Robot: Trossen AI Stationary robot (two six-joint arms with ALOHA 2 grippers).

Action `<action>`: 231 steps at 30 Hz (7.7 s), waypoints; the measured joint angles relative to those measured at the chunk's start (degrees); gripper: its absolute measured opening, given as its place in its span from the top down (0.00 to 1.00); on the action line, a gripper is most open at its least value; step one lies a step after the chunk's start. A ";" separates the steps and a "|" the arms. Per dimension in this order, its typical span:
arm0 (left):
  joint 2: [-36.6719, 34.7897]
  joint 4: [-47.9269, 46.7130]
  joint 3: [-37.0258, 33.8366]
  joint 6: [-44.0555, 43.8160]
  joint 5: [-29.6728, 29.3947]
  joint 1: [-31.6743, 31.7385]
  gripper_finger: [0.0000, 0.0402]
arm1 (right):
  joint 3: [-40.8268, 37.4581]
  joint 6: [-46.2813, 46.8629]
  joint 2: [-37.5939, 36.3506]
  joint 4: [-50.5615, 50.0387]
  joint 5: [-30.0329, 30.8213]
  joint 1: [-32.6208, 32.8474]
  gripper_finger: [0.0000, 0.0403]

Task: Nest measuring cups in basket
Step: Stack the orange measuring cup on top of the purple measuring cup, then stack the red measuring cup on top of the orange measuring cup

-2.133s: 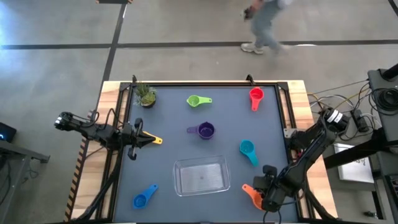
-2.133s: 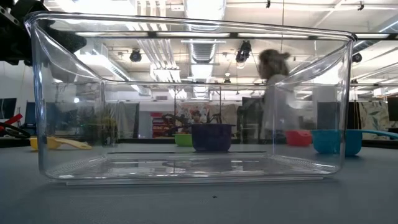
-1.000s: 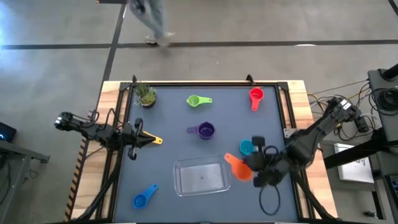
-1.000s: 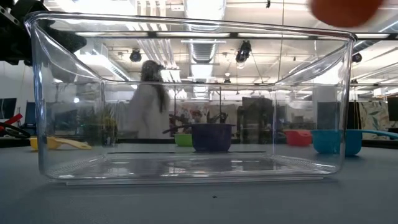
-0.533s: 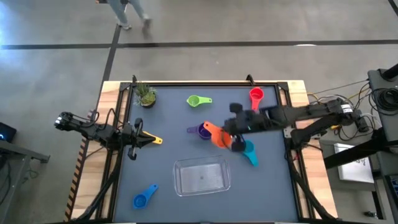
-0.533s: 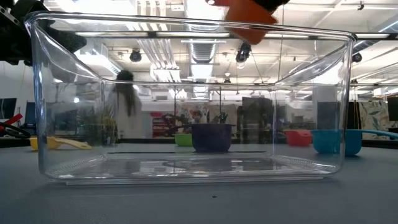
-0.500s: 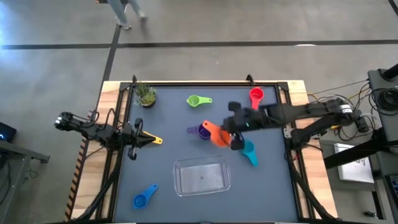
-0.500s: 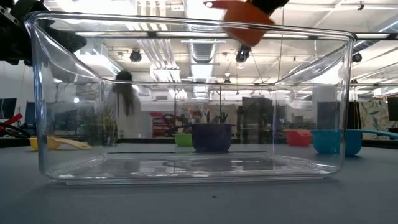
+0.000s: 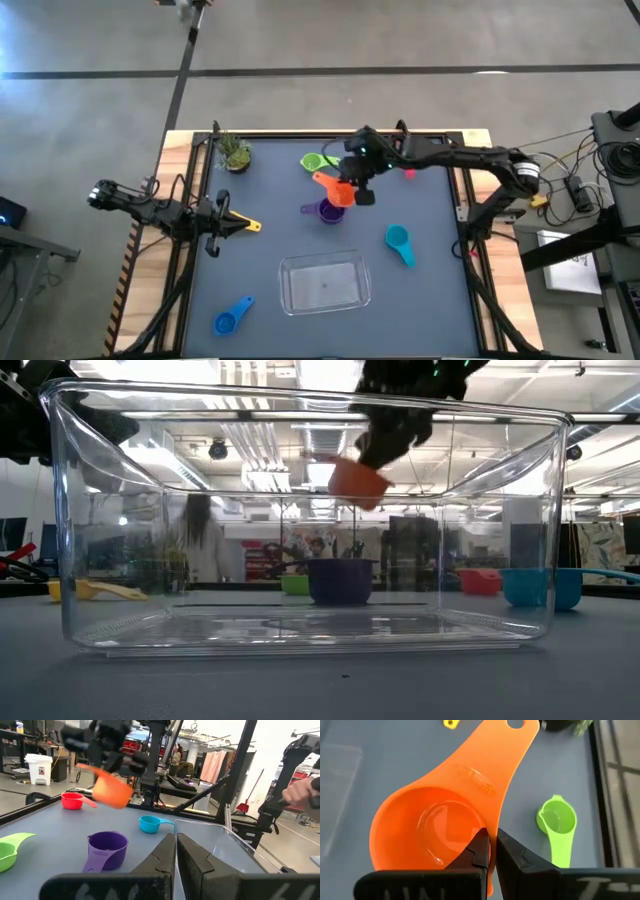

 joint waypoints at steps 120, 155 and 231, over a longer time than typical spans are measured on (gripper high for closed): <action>0.00 0.00 0.02 0.00 0.00 -0.02 1.00 | -23.25 -16.50 -13.17 -16.47 18.54 -35.98 0.67; 0.01 0.02 0.00 0.00 0.00 0.00 1.00 | -28.09 -22.26 -10.95 -2.69 22.47 -25.99 0.67; 0.00 0.00 0.00 -0.02 0.00 0.00 1.00 | -28.72 -26.56 -8.45 -0.68 32.55 -27.78 0.55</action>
